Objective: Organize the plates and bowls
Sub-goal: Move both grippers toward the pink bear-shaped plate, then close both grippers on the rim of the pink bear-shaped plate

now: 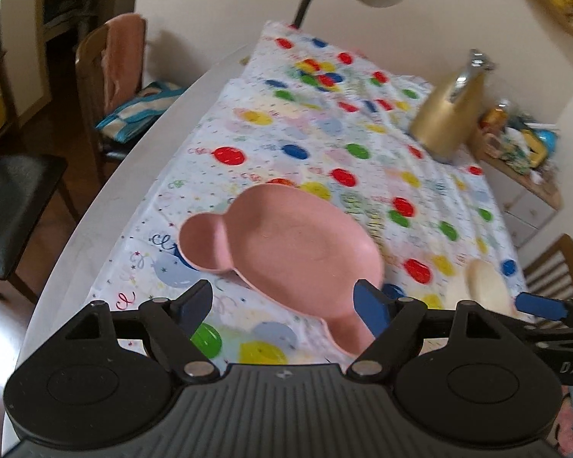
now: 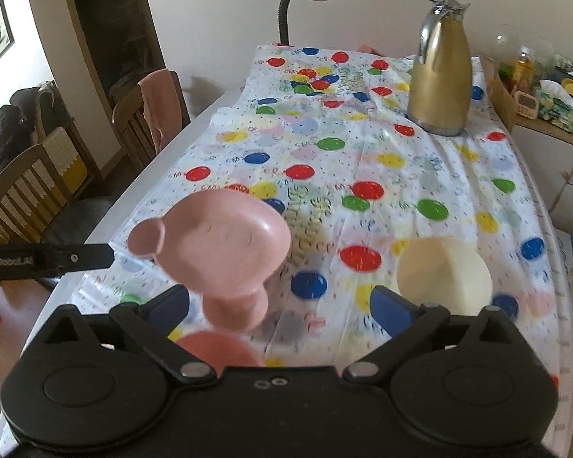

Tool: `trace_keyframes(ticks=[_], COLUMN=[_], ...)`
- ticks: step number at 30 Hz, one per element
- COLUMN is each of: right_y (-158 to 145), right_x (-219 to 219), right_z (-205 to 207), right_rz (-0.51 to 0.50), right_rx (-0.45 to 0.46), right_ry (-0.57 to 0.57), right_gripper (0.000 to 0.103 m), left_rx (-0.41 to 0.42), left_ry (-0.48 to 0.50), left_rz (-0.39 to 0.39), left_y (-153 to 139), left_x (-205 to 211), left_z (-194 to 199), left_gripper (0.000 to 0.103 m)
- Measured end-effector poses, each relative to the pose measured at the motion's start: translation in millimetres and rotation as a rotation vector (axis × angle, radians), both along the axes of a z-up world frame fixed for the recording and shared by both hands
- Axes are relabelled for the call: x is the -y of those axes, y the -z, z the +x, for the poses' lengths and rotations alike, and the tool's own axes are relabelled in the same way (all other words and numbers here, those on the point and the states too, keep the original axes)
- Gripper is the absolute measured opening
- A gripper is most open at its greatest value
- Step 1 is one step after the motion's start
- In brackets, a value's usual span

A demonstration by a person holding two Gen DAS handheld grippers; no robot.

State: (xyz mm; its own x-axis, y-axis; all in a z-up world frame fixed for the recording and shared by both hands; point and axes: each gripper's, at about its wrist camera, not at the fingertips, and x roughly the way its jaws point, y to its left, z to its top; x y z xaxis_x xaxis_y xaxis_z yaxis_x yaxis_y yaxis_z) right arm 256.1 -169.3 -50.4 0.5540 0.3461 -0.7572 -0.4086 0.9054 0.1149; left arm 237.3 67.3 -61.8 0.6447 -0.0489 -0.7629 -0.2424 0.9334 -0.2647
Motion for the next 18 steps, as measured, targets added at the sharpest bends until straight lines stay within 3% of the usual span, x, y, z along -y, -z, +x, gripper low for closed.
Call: trace_keyframes(ticks=[13, 18], right_y=[68.8, 89.2], right_x=[-24.2, -31.5], right_z=[84.5, 109.1], right_rz=[-0.024, -0.009], right_rx=[-0.164, -0.23], right_ry=[0.031, 0.044], right_gripper=[0.095, 0.084], left_rx=[-0.14, -0.17], left_ry=[-0.088, -0.113], left_rz=[-0.021, -0.005], left_y=[61.7, 80.0], left_x=[-8.1, -11.8], left_z=[55.7, 71.7], left_gripper=[0.081, 0.081])
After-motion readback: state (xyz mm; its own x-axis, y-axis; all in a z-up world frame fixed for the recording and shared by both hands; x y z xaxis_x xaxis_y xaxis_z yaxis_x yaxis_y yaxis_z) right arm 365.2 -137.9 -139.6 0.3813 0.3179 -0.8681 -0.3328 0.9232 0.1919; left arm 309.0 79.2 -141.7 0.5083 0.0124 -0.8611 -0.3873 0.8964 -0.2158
